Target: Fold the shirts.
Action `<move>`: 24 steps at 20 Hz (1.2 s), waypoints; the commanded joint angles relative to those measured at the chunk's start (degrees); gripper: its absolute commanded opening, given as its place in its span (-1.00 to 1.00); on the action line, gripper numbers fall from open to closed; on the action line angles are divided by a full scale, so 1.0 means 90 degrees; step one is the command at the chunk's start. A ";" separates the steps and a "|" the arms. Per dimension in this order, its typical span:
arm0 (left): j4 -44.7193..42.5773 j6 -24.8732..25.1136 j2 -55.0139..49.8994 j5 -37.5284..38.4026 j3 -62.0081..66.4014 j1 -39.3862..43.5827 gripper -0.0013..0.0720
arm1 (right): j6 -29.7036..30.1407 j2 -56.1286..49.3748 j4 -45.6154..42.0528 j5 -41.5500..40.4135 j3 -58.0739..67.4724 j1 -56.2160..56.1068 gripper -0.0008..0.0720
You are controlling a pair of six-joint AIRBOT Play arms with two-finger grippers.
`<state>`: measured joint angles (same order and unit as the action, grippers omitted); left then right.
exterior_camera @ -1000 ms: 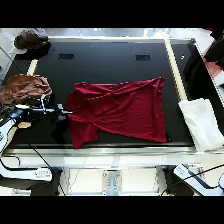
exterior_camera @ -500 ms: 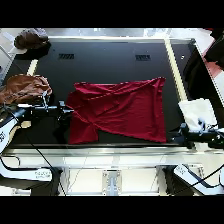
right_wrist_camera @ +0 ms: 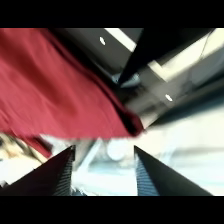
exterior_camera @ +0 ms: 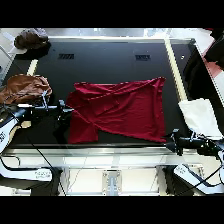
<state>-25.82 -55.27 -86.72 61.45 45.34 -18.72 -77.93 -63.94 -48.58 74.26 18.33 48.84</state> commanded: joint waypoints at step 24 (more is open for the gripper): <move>-0.0316 -0.0010 0.6873 -0.1598 0.3096 -0.1071 -0.93 | 0.2987 0.4376 0.1197 -0.0248 0.7546 -0.0002 -0.96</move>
<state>-25.63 -51.79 -35.24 52.80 66.41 -25.63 -51.00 -31.46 -32.67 80.47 71.16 48.82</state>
